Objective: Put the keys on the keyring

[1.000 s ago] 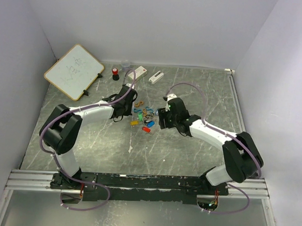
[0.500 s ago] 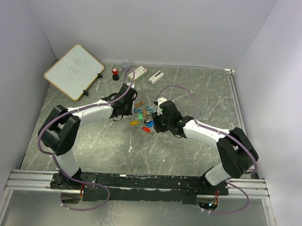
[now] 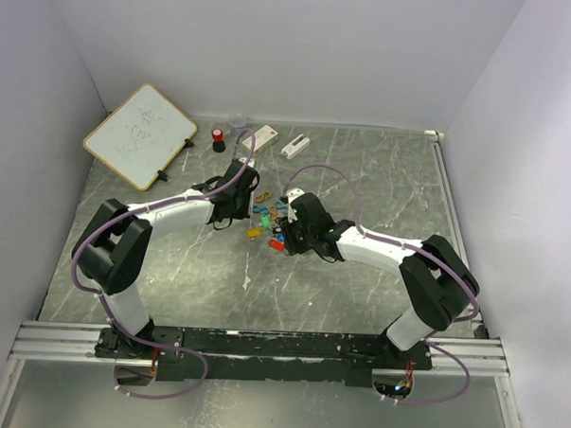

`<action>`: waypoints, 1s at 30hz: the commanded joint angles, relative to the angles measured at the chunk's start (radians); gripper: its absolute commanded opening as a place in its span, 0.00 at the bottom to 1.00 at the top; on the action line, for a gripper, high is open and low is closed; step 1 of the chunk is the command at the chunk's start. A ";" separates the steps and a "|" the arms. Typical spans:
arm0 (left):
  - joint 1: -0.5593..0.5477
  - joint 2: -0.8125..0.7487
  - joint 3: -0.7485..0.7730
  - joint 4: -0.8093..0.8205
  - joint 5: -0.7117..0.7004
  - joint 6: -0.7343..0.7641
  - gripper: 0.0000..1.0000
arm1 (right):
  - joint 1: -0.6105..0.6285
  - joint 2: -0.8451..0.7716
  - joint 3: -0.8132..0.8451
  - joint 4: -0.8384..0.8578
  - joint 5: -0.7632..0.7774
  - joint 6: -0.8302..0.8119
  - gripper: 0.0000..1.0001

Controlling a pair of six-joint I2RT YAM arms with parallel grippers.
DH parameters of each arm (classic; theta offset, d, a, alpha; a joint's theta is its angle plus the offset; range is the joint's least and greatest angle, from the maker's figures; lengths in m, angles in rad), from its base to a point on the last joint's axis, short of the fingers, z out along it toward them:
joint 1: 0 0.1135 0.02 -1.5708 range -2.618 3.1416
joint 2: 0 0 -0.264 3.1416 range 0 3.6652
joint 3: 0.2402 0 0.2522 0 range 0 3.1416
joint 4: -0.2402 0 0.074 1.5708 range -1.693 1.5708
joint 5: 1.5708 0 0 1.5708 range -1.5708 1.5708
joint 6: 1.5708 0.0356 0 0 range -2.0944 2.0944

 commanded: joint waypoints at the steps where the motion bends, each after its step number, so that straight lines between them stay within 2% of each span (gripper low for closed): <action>1: -0.008 -0.025 0.028 -0.015 0.004 0.006 0.07 | 0.014 0.015 0.029 0.011 0.002 -0.007 0.34; 15: -0.008 -0.027 0.022 -0.019 -0.005 0.012 0.07 | 0.035 0.054 0.042 0.003 0.008 -0.011 0.34; 30: -0.007 -0.028 0.013 -0.017 -0.008 0.010 0.07 | 0.041 0.084 0.050 0.010 0.016 -0.012 0.26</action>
